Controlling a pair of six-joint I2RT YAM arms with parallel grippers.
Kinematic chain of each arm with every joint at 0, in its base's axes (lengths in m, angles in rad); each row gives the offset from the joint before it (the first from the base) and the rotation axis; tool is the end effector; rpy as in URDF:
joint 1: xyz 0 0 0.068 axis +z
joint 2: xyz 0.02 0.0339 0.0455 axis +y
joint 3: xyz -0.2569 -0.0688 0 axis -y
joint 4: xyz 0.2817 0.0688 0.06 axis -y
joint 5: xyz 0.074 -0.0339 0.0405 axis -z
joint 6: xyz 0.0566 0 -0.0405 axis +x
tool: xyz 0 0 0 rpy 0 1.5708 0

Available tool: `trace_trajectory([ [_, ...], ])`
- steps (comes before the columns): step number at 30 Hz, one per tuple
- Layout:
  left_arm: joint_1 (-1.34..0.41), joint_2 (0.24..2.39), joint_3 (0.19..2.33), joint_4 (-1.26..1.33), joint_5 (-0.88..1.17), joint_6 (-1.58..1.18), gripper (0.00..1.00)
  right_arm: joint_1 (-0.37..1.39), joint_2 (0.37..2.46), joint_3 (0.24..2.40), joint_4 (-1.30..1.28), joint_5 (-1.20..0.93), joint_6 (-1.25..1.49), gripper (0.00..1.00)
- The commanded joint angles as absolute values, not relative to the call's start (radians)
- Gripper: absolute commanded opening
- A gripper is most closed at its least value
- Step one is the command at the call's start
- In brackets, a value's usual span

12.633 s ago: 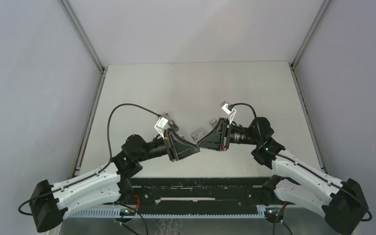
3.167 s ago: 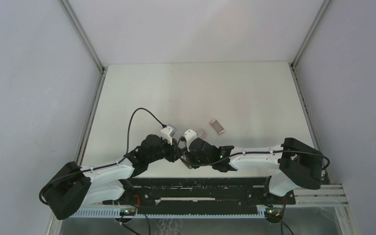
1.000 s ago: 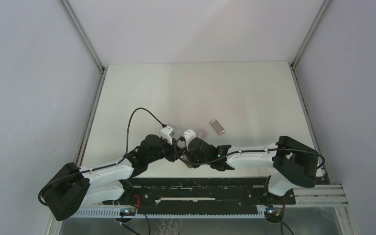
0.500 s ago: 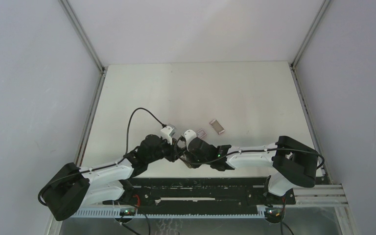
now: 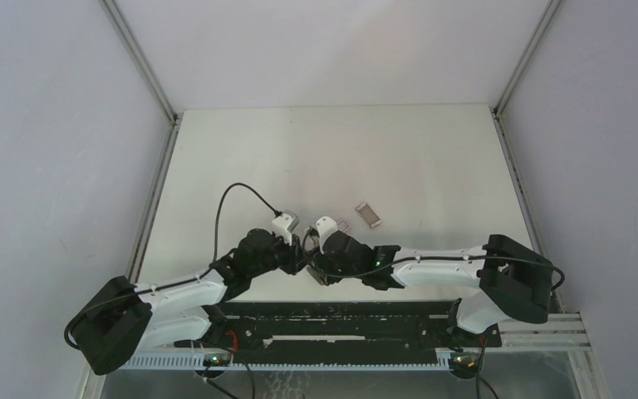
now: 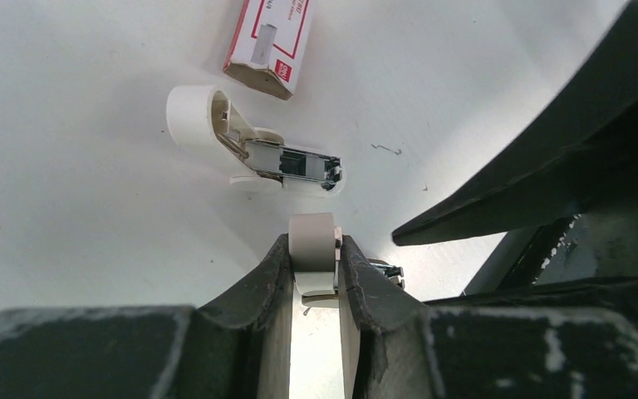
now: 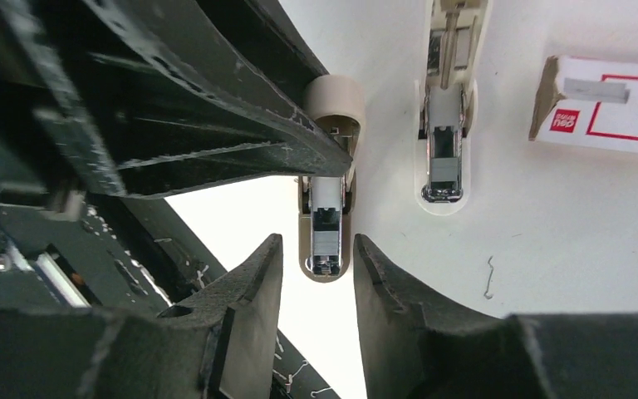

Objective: Load the staples into the stapler

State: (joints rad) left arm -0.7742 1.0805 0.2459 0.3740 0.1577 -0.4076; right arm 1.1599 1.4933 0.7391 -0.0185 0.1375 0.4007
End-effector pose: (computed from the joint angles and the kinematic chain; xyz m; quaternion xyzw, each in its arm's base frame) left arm 0.1718 -0.1804 0.1139 0.1952 0.8254 -0.3483 0.3990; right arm 0.1428 0.3083 0.1297 -0.3158 0.8637 0.2277 0.3200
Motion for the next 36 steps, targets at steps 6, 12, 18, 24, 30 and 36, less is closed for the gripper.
trace_trajectory([
  [6, -0.865, 0.97, 0.202, 0.374, -0.136, -0.497, 0.0, 1.152, 1.318, 0.694, -0.039, 0.216, 0.469, 0.4],
  [12, -0.989, 0.921, 0.149, 0.382, -0.38, -0.606, 0.01, 1.157, 1.258, 0.6, -0.009, 0.227, 0.614, 0.45],
  [18, -1.094, 0.985, 0.194, 0.316, -0.519, -0.64, 0.05, 1.163, 1.236, 0.519, 0.029, 0.254, 0.745, 0.45],
  [24, -1.165, 1.043, 0.258, 0.228, -0.589, -0.664, 0.22, 1.177, 1.215, 0.503, 0.021, 0.279, 0.774, 0.45],
  [30, -1.222, 1.107, 0.298, 0.206, -0.607, -0.667, 0.41, 1.183, 1.205, 0.496, 0.033, 0.287, 0.781, 0.44],
  [36, -1.272, 1.158, 0.345, 0.169, -0.642, -0.694, 0.48, 1.184, 1.231, 0.496, 0.067, 0.272, 0.785, 0.38],
])
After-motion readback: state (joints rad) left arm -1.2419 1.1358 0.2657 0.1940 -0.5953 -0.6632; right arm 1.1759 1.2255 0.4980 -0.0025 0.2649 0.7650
